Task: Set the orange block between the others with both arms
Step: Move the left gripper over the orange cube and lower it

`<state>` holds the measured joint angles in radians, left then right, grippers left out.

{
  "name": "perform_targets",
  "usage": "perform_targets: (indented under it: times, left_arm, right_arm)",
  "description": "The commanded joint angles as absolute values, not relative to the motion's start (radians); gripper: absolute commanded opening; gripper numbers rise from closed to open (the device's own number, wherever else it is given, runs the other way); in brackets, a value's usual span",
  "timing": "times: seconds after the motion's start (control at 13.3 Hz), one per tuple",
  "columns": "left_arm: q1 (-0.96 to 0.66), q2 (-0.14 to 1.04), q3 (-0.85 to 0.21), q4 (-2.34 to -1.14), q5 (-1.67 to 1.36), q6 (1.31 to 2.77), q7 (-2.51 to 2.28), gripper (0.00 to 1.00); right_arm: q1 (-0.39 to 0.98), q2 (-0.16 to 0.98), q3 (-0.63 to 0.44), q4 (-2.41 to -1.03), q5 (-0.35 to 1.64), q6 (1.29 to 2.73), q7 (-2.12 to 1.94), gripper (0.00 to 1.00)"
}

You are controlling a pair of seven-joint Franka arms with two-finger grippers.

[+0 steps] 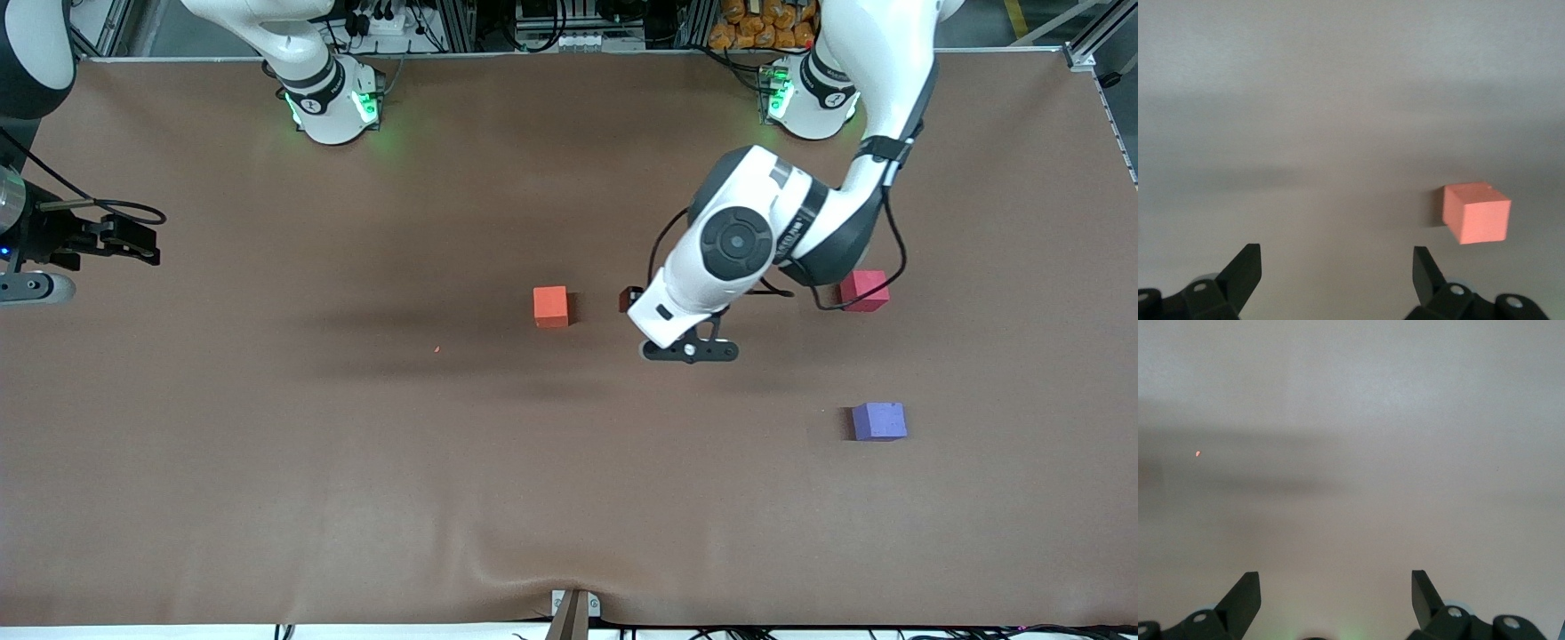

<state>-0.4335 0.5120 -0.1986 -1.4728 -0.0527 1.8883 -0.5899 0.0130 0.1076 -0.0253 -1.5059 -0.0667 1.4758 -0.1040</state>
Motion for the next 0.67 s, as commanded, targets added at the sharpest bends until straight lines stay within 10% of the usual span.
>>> perform_targets:
  times: [0.0,0.6]
  left_arm:
    - [-0.474,0.560,-0.193,-1.416,-0.060,1.913,-0.656,1.00]
    - [-0.537,0.649,-0.193,-1.382,-0.061,2.117,-0.784,1.00]
  right_arm:
    - [-0.026,0.092,-0.011,-1.514,-0.058,1.460,-0.114,1.00]
    - [-0.047,0.095,-0.011,-1.506,-0.041,1.448,-0.112,1.00]
